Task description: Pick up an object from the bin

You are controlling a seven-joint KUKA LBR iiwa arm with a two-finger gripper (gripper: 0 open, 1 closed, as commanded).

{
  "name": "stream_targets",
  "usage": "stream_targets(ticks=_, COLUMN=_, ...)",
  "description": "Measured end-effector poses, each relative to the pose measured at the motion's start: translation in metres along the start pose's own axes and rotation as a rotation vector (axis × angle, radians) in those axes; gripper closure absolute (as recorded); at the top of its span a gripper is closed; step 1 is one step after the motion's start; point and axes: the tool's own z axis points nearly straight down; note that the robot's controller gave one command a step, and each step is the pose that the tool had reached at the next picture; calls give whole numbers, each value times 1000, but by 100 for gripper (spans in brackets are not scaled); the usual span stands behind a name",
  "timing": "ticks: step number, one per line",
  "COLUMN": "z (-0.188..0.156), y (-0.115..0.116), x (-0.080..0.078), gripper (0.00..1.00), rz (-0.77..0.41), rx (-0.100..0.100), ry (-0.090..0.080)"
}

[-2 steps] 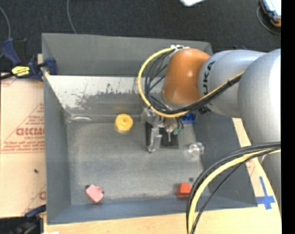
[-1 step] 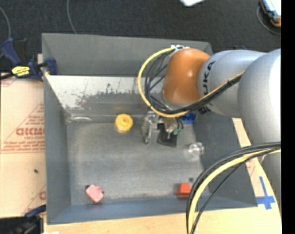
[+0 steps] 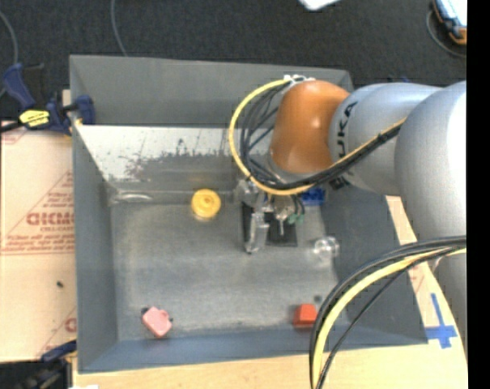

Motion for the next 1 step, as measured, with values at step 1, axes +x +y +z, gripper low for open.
stream_targets(ticks=1, z=0, y=0, x=0, gripper=0, rz=0, rx=0, ry=0)
